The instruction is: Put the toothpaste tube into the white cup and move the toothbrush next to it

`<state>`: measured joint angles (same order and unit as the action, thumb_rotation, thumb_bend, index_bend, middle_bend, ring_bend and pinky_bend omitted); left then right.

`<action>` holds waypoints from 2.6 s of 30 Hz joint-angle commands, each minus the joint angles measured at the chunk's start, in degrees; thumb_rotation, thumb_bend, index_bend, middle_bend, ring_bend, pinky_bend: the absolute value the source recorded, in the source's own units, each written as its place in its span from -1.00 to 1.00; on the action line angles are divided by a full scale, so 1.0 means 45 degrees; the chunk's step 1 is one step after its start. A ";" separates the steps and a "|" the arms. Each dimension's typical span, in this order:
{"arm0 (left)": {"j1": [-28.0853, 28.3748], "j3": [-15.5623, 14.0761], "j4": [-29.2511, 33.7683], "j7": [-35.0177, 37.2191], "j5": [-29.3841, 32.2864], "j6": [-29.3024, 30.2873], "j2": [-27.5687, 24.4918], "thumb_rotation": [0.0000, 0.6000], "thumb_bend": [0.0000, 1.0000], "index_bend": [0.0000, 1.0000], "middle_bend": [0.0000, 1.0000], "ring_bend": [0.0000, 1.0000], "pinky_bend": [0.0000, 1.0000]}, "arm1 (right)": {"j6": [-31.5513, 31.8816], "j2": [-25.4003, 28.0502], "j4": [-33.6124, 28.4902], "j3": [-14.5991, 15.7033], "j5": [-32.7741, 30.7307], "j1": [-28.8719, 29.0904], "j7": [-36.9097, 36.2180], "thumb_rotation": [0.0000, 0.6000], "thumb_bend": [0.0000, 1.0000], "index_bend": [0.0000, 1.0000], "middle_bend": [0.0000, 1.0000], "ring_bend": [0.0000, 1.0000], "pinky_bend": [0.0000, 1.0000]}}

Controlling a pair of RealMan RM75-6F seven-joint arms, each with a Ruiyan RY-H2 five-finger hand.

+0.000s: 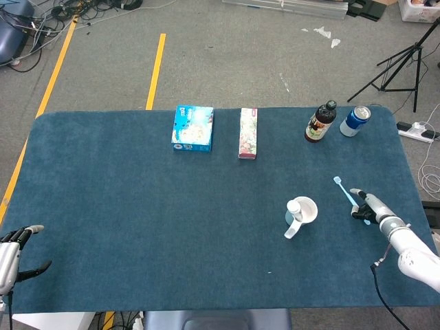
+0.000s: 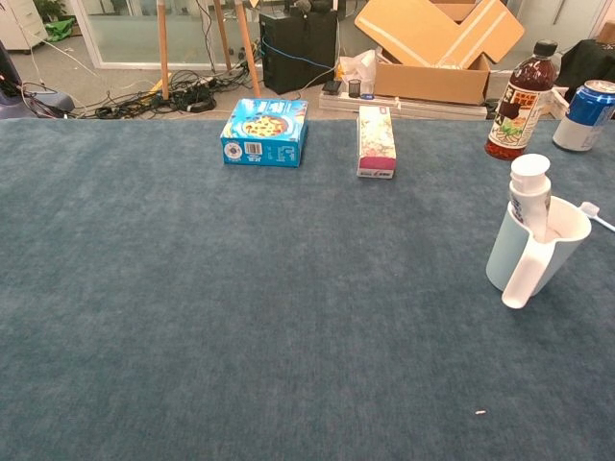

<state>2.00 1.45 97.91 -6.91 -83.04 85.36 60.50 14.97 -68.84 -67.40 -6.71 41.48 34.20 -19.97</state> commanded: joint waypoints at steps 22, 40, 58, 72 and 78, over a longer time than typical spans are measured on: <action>-0.0022 0.0000 0.0023 0.0025 -0.0006 0.0029 -0.0019 1.00 -0.80 -0.44 -0.32 -0.30 -0.10 | -0.0610 0.0036 -0.0146 -0.0195 0.0938 -0.0049 -0.0409 1.00 0.27 -0.89 0.87 1.00 1.00; -0.0029 -0.0006 0.0038 0.0024 0.0006 0.0014 -0.0047 1.00 -0.80 -0.44 -0.32 -0.30 -0.10 | -0.1623 0.0210 -0.0363 -0.0732 0.2107 -0.0236 -0.0681 1.00 0.28 -0.89 0.87 1.00 1.00; -0.0024 -0.0001 0.0008 -0.0015 0.0016 0.0007 -0.0009 1.00 -0.80 -0.44 -0.32 -0.30 -0.10 | -0.1815 0.0846 -0.1694 -0.1246 0.3262 -0.0925 -0.0703 1.00 0.28 -0.89 0.87 1.00 1.00; -0.0010 -0.0004 -0.0008 -0.0094 0.0031 -0.0019 0.0024 1.00 -0.80 -0.44 -0.32 -0.30 -0.10 | -0.1416 0.1727 -0.3050 -0.1105 0.3907 -0.1463 -0.0635 1.00 0.28 -0.89 0.87 1.00 1.00; -0.0009 -0.0007 0.0003 -0.0098 0.0032 -0.0024 0.0023 1.00 -0.81 -0.44 -0.32 -0.30 -0.10 | 0.0355 0.2253 -0.4150 -0.1329 0.4733 -0.2108 -0.0340 1.00 0.28 -0.89 0.87 1.00 1.00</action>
<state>1.96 1.42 97.93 -7.35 -82.89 85.25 60.60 12.75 -59.79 -83.91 -12.19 60.86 26.22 -22.29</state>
